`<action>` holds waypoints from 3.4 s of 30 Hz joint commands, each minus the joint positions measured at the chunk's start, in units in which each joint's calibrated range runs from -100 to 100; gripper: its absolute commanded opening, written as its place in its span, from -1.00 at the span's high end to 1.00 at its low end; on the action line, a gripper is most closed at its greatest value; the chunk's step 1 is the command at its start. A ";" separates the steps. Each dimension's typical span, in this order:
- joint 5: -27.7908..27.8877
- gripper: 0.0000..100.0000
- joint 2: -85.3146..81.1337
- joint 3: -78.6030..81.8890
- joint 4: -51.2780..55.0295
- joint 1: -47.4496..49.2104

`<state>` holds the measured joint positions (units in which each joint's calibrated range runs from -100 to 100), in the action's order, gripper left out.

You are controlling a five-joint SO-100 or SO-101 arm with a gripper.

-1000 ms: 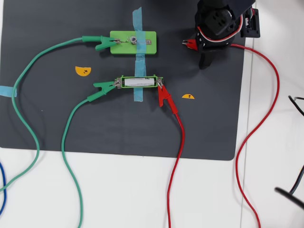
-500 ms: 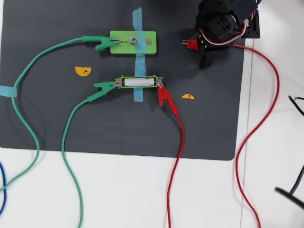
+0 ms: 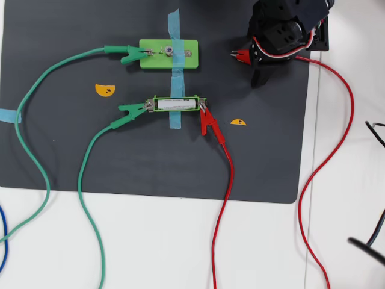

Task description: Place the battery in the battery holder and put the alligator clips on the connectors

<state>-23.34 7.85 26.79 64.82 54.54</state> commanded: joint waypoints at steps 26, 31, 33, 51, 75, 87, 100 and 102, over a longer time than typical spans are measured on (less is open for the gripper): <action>-6.80 0.39 -0.50 -3.02 4.67 -0.17; -7.79 0.39 -0.50 -3.28 4.07 0.03; -7.89 0.39 -0.50 -3.37 3.98 0.03; -9.25 0.39 -0.41 -6.17 3.81 4.48; -11.90 0.39 7.50 -11.26 1.49 3.97; -11.38 0.73 7.50 -11.09 2.00 2.25; -8.52 0.98 7.25 -10.47 2.26 2.25; -8.26 0.97 7.25 -10.30 2.26 2.25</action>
<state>-32.90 15.50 15.59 66.97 56.55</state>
